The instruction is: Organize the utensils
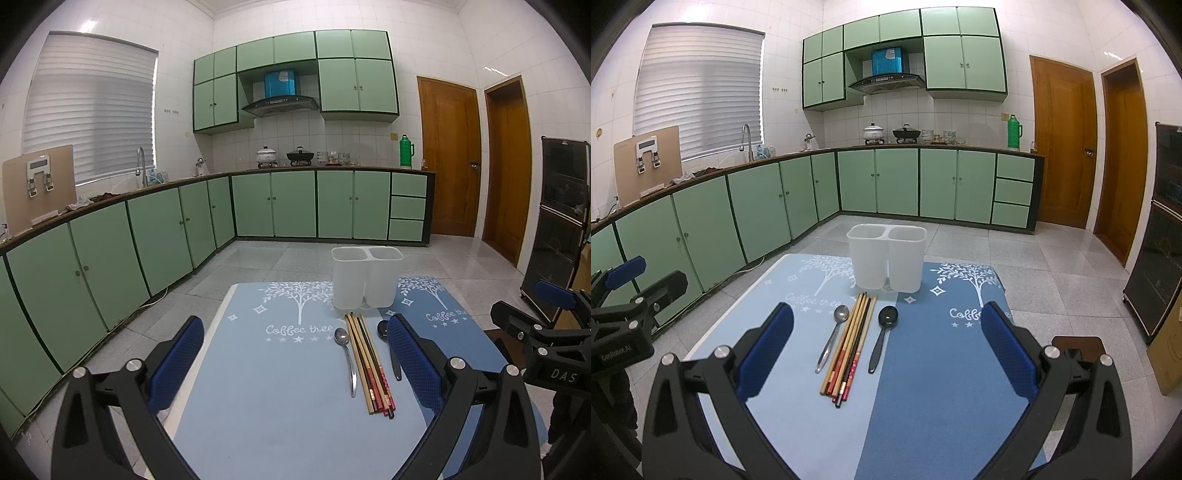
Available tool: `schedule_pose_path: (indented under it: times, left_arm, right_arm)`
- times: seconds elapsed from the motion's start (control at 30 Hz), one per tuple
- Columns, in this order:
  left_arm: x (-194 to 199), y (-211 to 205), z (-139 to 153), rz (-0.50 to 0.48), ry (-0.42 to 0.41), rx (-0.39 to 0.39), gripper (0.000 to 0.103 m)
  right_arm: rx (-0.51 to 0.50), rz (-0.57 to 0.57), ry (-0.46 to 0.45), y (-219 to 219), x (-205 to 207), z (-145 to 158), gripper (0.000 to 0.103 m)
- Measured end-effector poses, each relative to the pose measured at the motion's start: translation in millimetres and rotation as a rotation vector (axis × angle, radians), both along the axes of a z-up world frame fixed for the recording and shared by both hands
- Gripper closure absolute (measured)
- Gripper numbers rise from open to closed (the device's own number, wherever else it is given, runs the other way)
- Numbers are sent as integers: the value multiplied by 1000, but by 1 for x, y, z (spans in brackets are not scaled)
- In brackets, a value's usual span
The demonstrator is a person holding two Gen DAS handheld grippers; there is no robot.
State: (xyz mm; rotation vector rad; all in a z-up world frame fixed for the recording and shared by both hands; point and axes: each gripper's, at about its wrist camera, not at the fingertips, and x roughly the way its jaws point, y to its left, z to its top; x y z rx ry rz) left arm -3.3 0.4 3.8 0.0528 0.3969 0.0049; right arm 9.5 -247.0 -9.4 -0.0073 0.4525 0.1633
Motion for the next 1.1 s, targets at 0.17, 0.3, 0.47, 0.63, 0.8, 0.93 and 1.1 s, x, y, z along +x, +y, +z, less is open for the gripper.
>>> schedule_pose_path:
  times: [0.17,0.3,0.47,0.63,0.8,0.93,1.1]
  left_arm:
    - [0,2,0,2,0,-3,6]
    - [0,2,-1,3,-3,3,6]
    - [-1,2,0,3,-5,4,6]
    - [-1,2,0,1,-5,8,6]
    - [-1,2,0,2,-5,8,6]
    - [0,1,0,3,-5,8,6]
    - [0,1,1,3,-5,8,6]
  right_arm:
    - [-1,1,-3,-1,0,1,5]
    - [2,-1,-3,-2,-1,0,5]
    - [2,-1,-3,-2,-2,1,5]
    - [6,-6,-2,-4,-1,1,5]
    - [6,-6,-2,-6,-1,1,5]
    - [5,-6,-3,-7,0,1,5]
    - [7,-6,-1,-7,0,2,5]
